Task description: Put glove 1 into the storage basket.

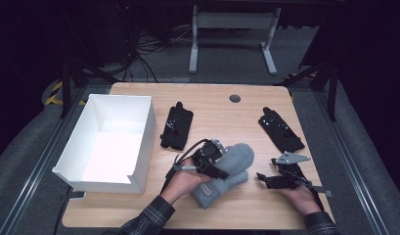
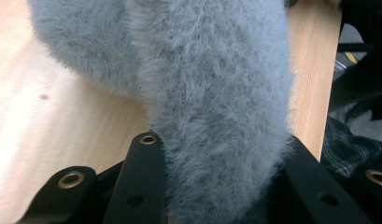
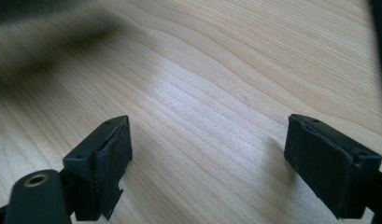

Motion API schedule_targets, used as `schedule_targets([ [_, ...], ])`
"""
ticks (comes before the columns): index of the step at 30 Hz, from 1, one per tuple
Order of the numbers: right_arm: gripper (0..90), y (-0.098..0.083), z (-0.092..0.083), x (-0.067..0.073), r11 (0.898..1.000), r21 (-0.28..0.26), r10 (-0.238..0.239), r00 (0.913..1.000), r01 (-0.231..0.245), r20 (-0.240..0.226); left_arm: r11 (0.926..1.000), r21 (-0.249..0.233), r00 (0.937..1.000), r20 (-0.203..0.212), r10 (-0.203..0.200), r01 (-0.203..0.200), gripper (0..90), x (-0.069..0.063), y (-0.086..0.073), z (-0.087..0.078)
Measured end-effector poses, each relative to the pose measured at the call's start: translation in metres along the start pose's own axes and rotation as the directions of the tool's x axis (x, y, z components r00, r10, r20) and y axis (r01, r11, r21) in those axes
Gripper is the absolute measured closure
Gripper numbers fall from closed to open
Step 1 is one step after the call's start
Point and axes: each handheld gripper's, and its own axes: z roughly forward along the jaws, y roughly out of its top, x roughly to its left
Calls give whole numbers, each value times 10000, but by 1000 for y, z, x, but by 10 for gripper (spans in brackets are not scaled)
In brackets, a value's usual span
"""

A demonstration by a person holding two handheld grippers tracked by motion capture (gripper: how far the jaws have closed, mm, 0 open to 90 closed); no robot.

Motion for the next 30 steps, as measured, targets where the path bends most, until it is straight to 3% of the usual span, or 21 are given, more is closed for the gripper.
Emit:
schedule_targets([
  [4,152,0,0,0,10000,1,3,10000,-3,0,9996,-277,9998,-163,-93,88,712,0,3,-14],
  [13,151,0,0,0,10000,2,2,10000,-2,5,9954,-937,9950,-953,-282,192,713,-1,14,-55],
  [22,150,0,0,0,10000,7,-1,10000,1,8,9890,-1452,9858,-1597,-525,291,712,-1,21,-99],
  [30,146,0,0,0,10000,8,-8,10000,8,23,9873,-1555,9753,-2108,-661,333,712,-1,21,-135],
])
